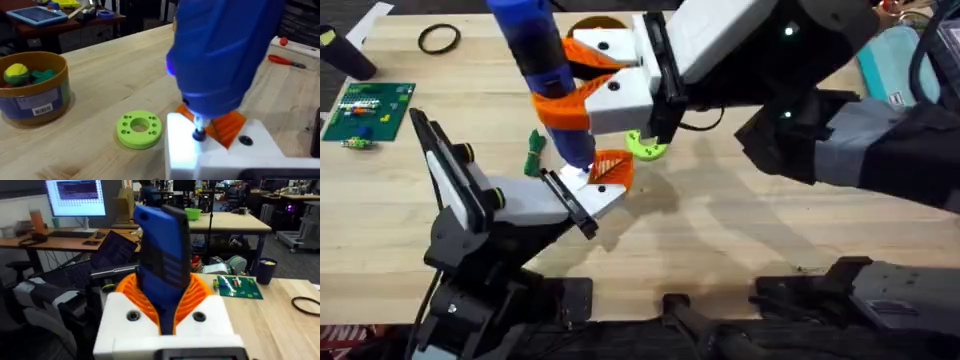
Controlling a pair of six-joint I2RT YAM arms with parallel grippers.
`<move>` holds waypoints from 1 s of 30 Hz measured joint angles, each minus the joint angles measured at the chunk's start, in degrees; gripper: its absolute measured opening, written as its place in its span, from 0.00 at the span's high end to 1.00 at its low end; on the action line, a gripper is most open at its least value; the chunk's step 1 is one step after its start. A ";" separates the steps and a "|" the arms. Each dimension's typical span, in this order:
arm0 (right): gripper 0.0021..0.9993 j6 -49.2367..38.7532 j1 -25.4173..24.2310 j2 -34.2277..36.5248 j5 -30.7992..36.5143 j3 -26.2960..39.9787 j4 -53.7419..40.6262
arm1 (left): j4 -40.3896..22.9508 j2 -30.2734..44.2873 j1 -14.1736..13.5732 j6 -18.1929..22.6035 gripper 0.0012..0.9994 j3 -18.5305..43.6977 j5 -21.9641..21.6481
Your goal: Pick up the gripper from the table and insert it into the empty holder that is missing its gripper. Then pick up a screw, insert it into the mounting hole, and use the screwdriver to tighten it. Finally, clean up the table by picking up the vegetable and placing it into the bucket.
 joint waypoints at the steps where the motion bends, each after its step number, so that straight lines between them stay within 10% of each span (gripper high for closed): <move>1: 0.92 0.01 0.00 0.00 0.00 0.00 -0.17 | -0.01 0.00 0.00 0.00 0.99 0.00 0.00; 30: 0.92 -0.03 -0.02 0.00 0.68 1.05 -4.06 | -0.08 0.04 0.00 -0.07 0.99 0.00 0.00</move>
